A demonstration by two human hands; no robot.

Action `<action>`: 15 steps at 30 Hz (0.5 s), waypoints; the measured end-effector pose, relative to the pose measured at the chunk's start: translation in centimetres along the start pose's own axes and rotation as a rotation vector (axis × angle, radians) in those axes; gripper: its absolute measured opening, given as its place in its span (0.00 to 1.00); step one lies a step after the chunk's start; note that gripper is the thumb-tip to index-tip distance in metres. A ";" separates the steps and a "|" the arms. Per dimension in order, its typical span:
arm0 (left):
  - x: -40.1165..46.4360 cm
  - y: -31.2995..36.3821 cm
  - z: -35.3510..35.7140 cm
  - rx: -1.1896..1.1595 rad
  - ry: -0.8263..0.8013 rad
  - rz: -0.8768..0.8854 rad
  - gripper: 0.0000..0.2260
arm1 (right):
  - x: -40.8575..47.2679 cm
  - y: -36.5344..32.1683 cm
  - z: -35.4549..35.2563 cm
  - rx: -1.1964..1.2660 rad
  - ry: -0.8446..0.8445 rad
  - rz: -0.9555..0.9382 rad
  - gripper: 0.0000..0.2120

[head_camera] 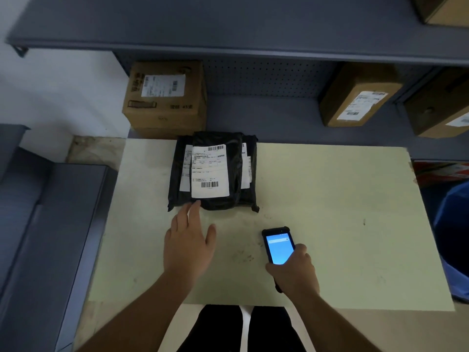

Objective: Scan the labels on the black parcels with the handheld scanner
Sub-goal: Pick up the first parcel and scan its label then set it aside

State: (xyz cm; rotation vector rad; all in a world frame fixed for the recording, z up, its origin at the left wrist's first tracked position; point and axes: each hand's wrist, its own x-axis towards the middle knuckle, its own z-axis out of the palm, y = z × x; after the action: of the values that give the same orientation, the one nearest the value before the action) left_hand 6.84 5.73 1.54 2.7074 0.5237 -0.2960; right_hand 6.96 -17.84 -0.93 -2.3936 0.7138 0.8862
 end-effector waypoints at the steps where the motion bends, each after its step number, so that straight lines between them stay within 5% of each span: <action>1: 0.4 0.0 -0.2 -0.026 0.020 -0.002 0.31 | -0.1 -0.1 -0.1 -0.002 0.002 -0.005 0.37; 7: 3.1 0.7 -1.1 -0.344 0.075 -0.166 0.32 | -0.5 -1.0 -1.0 0.010 0.003 -0.036 0.35; 15: 6.9 1.5 -1.0 -0.551 -0.059 -0.363 0.35 | -0.8 -1.8 -1.7 0.061 0.008 -0.058 0.30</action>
State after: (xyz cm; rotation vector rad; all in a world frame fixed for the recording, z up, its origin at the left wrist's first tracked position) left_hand 13.89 7.03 1.09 2.0602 0.9267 -0.2747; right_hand 8.25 -17.28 1.23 -2.3529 0.6616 0.8206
